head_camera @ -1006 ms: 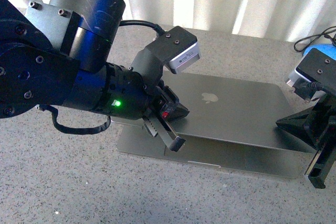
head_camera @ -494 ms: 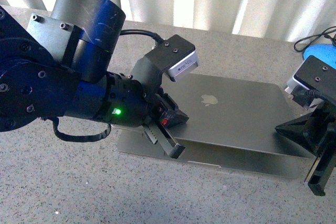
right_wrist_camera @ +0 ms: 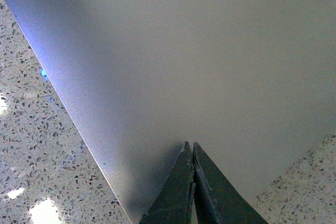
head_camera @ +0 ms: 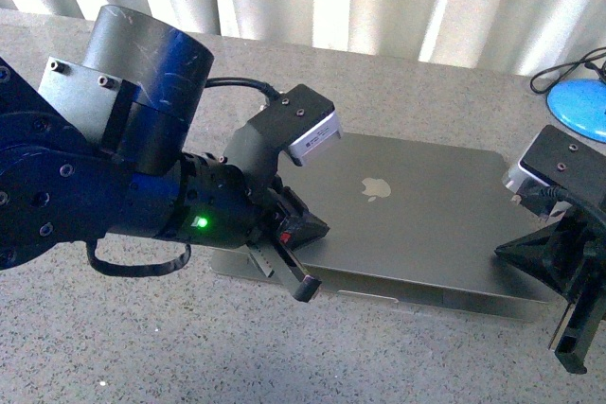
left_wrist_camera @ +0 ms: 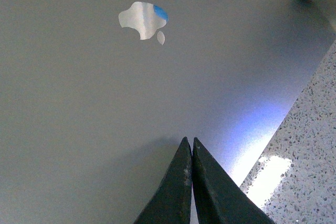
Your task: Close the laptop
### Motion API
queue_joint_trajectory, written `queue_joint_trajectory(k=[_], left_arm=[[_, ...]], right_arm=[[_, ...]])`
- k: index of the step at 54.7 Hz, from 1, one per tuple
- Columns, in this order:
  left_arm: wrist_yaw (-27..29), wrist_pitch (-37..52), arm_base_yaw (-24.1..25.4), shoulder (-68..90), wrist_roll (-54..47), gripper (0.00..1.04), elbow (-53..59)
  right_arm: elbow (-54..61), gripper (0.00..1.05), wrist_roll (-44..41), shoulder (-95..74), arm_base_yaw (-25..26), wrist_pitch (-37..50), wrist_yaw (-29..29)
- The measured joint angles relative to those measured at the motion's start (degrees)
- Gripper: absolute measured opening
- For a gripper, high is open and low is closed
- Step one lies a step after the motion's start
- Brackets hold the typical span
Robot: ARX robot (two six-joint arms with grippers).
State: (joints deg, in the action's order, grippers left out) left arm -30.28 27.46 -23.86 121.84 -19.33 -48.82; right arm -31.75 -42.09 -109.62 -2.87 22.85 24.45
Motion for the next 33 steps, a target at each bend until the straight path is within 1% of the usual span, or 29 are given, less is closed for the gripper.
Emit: queue_joint_trajectory(k=[13, 33], left_arm=[[-0.7, 0.9, 1.1, 1.3, 0.2, 0.04, 0.2], [-1.5, 1.9, 1.2, 3.1, 1.1, 0.04, -0.2]], right_arm=[[-0.6, 0.01, -0.2, -1.5, -0.3, 0.2, -0.6], [-0.8, 0.01, -0.6, -2.6, -1.0, 0.3, -1.1]])
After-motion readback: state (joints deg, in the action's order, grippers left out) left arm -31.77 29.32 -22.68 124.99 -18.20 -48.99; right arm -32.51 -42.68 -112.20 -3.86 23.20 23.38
